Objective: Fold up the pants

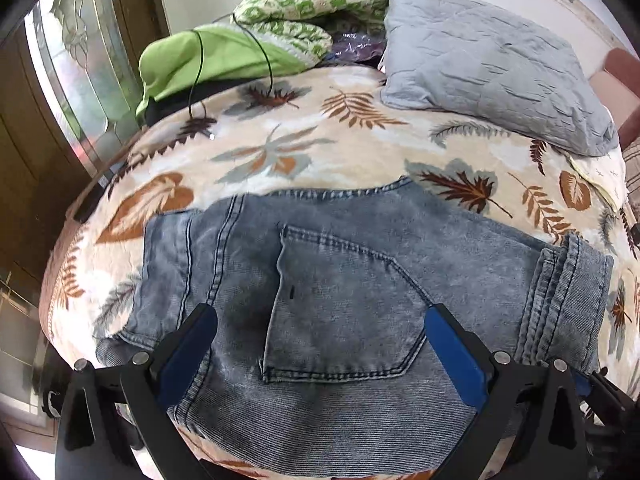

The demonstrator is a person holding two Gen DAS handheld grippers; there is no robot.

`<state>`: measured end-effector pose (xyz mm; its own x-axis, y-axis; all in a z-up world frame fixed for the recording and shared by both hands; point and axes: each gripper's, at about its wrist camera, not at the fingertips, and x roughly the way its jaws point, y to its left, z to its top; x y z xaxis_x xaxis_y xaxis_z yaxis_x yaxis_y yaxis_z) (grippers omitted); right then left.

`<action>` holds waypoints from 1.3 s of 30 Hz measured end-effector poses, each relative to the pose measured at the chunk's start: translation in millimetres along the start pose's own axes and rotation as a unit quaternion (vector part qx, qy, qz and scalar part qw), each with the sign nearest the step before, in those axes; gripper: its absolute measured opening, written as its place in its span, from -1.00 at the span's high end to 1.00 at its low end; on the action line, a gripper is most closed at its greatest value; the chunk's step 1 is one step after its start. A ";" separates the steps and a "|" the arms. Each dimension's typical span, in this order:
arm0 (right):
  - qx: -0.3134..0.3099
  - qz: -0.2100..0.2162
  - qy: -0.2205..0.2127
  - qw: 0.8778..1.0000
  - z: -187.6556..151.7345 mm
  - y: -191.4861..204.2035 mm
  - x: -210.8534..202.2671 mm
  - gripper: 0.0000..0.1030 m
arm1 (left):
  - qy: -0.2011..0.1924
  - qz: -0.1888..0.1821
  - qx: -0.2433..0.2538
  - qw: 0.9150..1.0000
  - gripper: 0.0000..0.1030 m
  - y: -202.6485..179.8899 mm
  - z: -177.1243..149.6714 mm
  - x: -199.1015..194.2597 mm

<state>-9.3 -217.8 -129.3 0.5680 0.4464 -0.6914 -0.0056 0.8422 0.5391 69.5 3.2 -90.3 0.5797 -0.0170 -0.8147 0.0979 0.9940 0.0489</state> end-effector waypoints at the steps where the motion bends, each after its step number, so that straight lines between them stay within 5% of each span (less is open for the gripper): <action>1: -0.013 0.011 -0.002 1.000 -1.5 3.0 -4.4 -0.32 | 0.002 -0.003 0.000 1.000 -1.00 0.2 -0.6 0.5; 6: 0.054 0.012 -0.089 0.995 0.3 -37.7 -54.9 -0.32 | 0.002 -0.037 0.012 0.999 -1.00 -21.4 5.5 1.6; 11: 0.179 -0.003 -0.163 0.970 -5.6 -99.2 -99.5 -0.32 | -0.002 -0.115 0.062 0.991 -1.00 -80.2 22.6 8.7; 18: 0.205 -0.006 -0.128 0.970 -14.5 -122.3 -96.3 -0.32 | 0.088 -0.228 0.082 0.966 -1.00 -154.2 46.4 57.4; 21: 0.193 -0.002 -0.112 0.975 -17.5 -123.4 -91.5 -0.32 | 0.120 -0.248 0.067 0.959 -1.00 -166.7 50.8 76.8; 30: 0.173 -0.012 -0.076 0.982 -15.4 -119.8 -74.0 -0.32 | 0.126 -0.284 0.106 0.945 -0.97 -187.5 43.6 79.6; 35: 0.162 -0.021 -0.066 0.984 -14.1 -116.0 -68.1 -0.32 | 0.144 -0.337 0.100 0.925 -0.23 -185.0 42.3 78.3; 39: 0.139 -0.031 -0.058 0.988 -13.8 -108.9 -61.5 -0.32 | 0.150 -0.347 0.096 0.921 -0.19 -183.2 43.6 78.5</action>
<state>-55.0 -332.8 -152.2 0.6504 0.3461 -0.6762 0.2495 0.7434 0.6205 132.3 -184.9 -138.1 0.0763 -0.5810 -0.8103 0.5189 0.7171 -0.4653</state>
